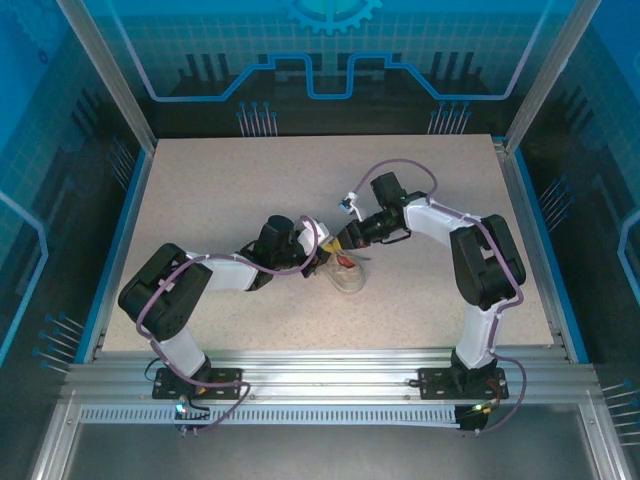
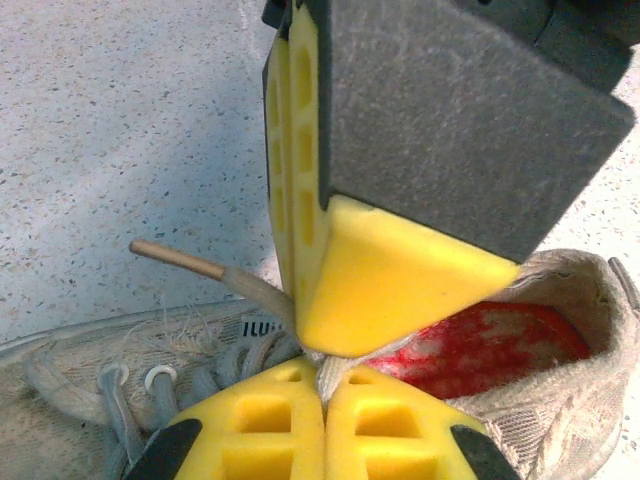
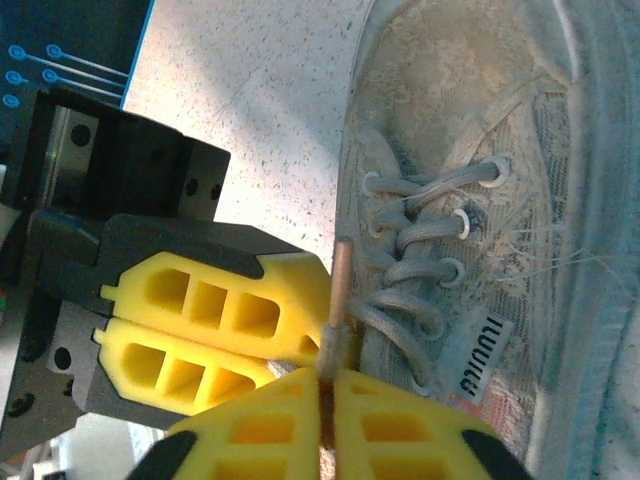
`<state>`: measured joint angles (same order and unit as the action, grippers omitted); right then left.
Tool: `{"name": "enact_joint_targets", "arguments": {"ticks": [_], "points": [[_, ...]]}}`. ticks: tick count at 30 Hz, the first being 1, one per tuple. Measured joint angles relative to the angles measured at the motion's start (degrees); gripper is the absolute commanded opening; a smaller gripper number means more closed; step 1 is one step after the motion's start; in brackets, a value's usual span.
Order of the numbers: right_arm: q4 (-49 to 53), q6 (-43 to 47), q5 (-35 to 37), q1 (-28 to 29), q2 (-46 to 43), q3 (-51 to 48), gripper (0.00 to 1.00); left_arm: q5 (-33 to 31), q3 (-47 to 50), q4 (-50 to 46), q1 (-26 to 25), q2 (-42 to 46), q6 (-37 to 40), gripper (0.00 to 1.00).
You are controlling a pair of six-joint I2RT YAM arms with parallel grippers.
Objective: Tie the shoes
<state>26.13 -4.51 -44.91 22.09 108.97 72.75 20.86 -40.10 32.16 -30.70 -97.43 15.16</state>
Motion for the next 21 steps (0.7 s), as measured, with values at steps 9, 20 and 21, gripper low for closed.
{"name": "enact_joint_targets", "arguments": {"ticks": [9,20,21], "points": [[4.0,2.1,3.54,0.0,0.0,2.56,0.0,-0.02,-0.15,0.22,0.0,0.02,0.24,0.0],[6.19,4.39,8.59,1.11,-0.33,3.87,0.0,-1.6,-0.48,-0.28,-0.87,0.02,0.37,0.0],[6.16,4.35,8.63,1.11,-0.37,3.87,0.0,-1.79,-0.48,-0.35,-0.94,0.02,0.37,0.0]]}}
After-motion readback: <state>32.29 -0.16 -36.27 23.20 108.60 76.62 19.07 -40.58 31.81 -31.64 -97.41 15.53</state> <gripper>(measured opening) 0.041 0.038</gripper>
